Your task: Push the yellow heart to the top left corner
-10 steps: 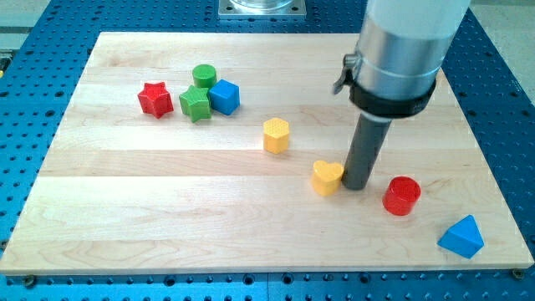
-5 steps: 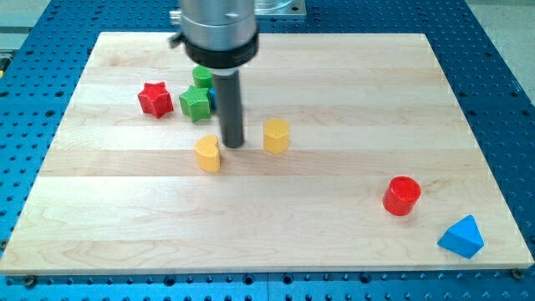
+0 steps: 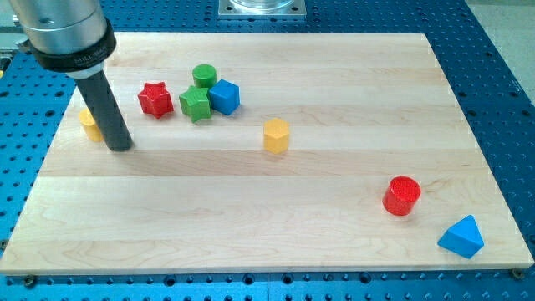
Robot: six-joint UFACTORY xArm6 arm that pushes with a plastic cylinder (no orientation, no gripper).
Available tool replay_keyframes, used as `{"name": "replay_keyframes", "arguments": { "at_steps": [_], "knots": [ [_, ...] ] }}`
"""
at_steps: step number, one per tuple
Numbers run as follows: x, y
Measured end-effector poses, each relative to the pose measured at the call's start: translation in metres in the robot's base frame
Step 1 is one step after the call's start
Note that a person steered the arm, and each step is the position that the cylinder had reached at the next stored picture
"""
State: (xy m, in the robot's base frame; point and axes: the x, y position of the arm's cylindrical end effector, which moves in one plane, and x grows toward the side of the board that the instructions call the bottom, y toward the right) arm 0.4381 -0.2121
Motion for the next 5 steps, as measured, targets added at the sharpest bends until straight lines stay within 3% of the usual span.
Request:
{"name": "replay_keyframes", "arguments": {
  "at_steps": [1,2,3,4,5],
  "knots": [
    [-0.037,-0.023],
    [0.025,-0.022],
    [0.02,-0.045],
    [-0.056,-0.035],
    [-0.052,-0.025]
  ]
}}
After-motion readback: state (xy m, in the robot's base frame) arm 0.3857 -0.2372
